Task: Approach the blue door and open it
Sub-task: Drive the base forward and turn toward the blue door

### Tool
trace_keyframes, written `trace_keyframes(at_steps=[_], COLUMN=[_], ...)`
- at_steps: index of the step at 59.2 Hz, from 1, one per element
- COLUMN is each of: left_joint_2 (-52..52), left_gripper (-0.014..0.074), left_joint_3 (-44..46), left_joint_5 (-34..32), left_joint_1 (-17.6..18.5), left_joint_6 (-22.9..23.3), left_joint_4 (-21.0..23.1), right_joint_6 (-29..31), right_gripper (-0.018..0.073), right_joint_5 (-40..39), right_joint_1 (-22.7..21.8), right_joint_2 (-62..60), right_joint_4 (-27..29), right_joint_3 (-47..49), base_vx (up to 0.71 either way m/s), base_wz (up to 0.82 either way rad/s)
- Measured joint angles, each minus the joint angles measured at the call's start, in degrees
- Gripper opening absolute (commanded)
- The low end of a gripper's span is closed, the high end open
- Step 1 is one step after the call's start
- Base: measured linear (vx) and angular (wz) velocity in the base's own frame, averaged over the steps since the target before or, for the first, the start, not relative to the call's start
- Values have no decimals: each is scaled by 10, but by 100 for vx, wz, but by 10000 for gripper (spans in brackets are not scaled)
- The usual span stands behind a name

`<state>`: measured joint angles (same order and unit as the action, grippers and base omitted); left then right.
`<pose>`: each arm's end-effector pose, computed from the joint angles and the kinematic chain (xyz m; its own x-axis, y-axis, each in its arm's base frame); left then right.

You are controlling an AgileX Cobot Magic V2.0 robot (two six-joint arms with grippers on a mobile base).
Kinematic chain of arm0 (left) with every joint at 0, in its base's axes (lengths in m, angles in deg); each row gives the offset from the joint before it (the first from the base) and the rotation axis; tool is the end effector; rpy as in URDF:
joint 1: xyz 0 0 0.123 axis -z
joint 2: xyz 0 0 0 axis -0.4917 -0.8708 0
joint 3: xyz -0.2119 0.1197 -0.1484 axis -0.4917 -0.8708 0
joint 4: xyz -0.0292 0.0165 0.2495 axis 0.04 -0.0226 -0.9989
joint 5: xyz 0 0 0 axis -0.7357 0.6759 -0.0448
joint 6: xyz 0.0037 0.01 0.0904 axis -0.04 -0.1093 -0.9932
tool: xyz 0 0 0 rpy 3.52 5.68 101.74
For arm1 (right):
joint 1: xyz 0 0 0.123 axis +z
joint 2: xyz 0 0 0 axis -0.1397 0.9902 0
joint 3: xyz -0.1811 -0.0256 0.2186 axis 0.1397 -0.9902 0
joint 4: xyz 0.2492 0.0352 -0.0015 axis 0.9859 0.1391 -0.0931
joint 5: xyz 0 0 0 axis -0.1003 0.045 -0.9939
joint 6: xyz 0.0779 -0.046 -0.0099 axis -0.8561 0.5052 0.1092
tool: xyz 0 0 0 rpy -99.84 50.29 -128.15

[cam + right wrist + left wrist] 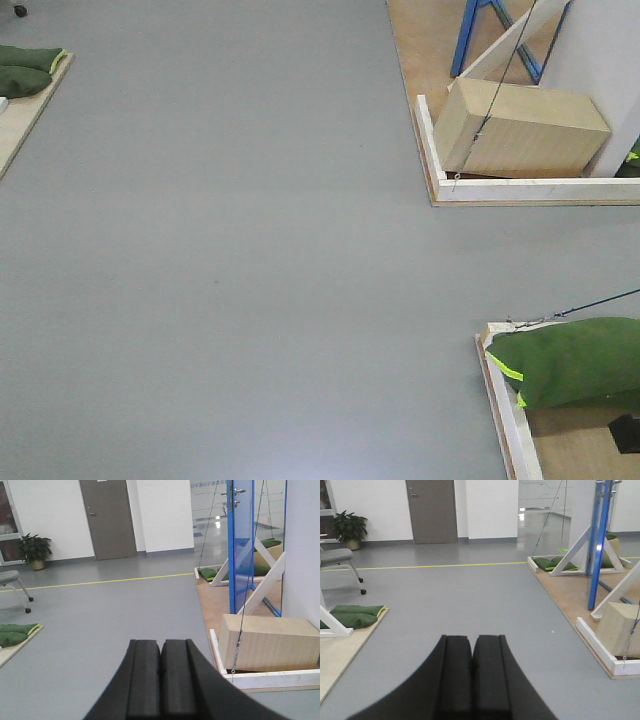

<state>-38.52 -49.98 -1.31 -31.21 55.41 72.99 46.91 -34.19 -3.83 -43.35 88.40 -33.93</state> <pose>0.0567 0.0024 0.1964 -0.0246 0.0473 -0.9986 -0.0360 0.9982 0.0481 0.0563 0.0043 0.1959 -0.0102 0.1084 -0.9941 -0.0748 0.9912 0.1089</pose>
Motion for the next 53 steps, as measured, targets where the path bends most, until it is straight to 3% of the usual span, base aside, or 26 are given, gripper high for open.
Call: trace_keyframes(at_steps=[53], left_joint_2=[0], left_gripper=[73], left_joint_3=[0], left_joint_5=[0], left_joint_1=[0], left_joint_6=[0], left_joint_4=[0], right_joint_6=[0], right_gripper=[-1], right_joint_5=[0], right_joint_1=[0], right_joint_2=[0], right_joint_4=[0], right_joint_3=[0], base_vx=[5], base_wz=[0])
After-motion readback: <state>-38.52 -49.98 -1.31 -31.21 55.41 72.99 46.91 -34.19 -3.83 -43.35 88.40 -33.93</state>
